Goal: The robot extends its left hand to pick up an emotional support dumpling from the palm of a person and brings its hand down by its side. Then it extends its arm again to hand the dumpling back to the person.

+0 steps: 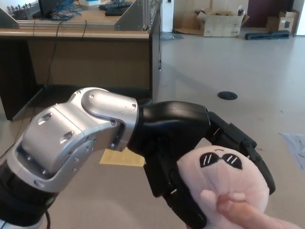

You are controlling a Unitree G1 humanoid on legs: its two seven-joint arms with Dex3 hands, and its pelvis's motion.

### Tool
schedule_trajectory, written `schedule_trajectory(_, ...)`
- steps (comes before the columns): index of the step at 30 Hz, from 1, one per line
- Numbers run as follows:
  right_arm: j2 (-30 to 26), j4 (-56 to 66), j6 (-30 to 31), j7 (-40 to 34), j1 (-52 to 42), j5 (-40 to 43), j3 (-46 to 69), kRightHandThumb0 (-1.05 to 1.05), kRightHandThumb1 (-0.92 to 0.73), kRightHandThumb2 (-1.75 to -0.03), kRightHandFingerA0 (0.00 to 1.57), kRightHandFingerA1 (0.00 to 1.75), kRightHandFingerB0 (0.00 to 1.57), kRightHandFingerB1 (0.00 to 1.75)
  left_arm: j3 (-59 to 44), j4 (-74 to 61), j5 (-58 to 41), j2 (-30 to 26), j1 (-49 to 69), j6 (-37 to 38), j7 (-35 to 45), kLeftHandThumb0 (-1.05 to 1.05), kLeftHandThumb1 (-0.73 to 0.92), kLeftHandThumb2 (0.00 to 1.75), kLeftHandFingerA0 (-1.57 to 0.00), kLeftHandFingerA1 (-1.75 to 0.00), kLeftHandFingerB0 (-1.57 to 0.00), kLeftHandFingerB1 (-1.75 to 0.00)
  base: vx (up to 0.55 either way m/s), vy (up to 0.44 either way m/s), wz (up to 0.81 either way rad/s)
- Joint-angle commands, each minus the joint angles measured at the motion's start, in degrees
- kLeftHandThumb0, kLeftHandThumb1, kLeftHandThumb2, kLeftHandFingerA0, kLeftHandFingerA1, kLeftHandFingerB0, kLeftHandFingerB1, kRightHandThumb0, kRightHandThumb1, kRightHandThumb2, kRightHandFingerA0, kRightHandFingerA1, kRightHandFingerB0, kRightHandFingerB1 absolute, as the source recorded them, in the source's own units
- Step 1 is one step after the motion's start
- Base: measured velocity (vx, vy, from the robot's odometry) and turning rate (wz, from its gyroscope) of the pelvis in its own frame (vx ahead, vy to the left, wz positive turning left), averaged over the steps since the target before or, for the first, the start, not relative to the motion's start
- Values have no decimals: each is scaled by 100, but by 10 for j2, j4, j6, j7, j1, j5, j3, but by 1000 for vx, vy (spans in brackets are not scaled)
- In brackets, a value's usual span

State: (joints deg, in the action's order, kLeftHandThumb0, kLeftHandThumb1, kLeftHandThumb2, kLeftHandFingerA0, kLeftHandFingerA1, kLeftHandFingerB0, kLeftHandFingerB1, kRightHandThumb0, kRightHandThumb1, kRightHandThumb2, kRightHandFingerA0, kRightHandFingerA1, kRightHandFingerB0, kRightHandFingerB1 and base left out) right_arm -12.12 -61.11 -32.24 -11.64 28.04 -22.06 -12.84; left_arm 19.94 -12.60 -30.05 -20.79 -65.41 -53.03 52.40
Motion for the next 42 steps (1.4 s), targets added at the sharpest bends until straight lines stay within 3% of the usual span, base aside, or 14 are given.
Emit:
schedule_trajectory(1, -6, -12, 73, -5, 36, -14, -4, -51, -68, -61, 82, 47, 74, 44, -4, -1, 12, -20, 3, 15, 15, -97, 49, 64, 0, 0, 0, 0, 0, 0, 0)
schedule_trajectory(2, -3, -17, 102, -10, 46, -20, -7, -51, -68, -61, 82, 47, 74, 44, -3, -1, 13, -21, 3, 17, 17, -97, 49, 64, 0, 0, 0, 0, 0, 0, 0)
schedule_trajectory(3, 5, 18, 57, -5, 23, 10, 13, -44, -65, -60, 77, 49, 64, 43, -3, 1, 14, -20, 5, 21, 19, -97, 48, 63, 0, 0, 0, 0, 0, 0, 0)
schedule_trajectory(9, 9, 21, 29, 20, 16, 34, 35, -46, -66, -60, 82, 59, 69, 44, 4, 3, 27, -26, 7, 43, 27, -104, 55, 65, 0, -1, 0, 0, 0, 0, 0)
schedule_trajectory(11, 15, -9, 84, -3, 42, 7, 24, -45, -66, -60, 79, 54, 67, 46, 6, -2, 40, -32, 17, 72, 31, -104, 62, 65, 0, -5, 0, 0, 0, 0, 0)
schedule_trajectory(14, 15, -12, 85, -3, 44, 7, 24, -45, -66, -60, 79, 54, 67, 46, 6, 0, 43, -31, 18, 75, 34, -104, 62, 65, 0, -5, 0, 0, 0, 0, 0)
schedule_trajectory(15, 18, -25, 90, -6, 47, 10, 26, -46, -64, -59, 73, 45, 65, 43, 6, -13, 53, -35, 29, 93, 30, -103, 68, 105, -2, -11, 0, 0, 0, 0, 0)
schedule_trajectory(18, 55, -27, 90, 110, 43, 146, 122, -39, -59, -58, 66, 50, 59, 44, 5, -21, 57, -37, 35, 97, 28, -103, 69, 106, -2, -11, 0, 0, 0, 0, 0)
schedule_trajectory(19, 56, -28, 90, 113, 44, 143, 128, -39, -59, -58, 66, 50, 59, 44, 4, -21, 58, -37, 36, 98, 28, -103, 69, 106, -2, -11, 0, 0, 0, 0, 0)
schedule_trajectory(21, 31, -31, 50, 16, 41, 36, 68, -45, -59, -59, 69, 47, 63, 41, -4, -24, 59, -43, 36, 102, 28, -105, 70, 108, 0, -10, 0, 0, 0, 0, 0)
schedule_trajectory(27, 15, -49, 67, -28, 64, -14, 15, -33, -61, -58, 77, 46, 68, 44, -26, -30, 67, -58, 40, 116, 21, -103, 70, 107, -1, -11, 0, 0, 0, 0, 0)
schedule_trajectory(35, 16, -20, 63, 5, 42, 21, 31, -30, -58, -58, 81, 50, 75, 46, -225, -7, 56, -128, 170, 220, 1, -97, 62, 103, -10, -27, 0, 0, 0, 0, 0)
schedule_trajectory(39, 16, -19, 63, 5, 42, 21, 31, -30, -58, -58, 81, 50, 75, 46, -230, -9, 58, -125, 175, 225, 4, -97, 62, 103, -10, -27, 0, 0, 0, 0, 0)
schedule_trajectory(42, 16, -22, 65, -2, 29, 23, 34, -29, -57, -58, 85, 55, 75, 46, -366, 9, 4, -108, 291, 227, -20, -89, 53, 91, -2, -16, 0, 0, 0, 0, 0)
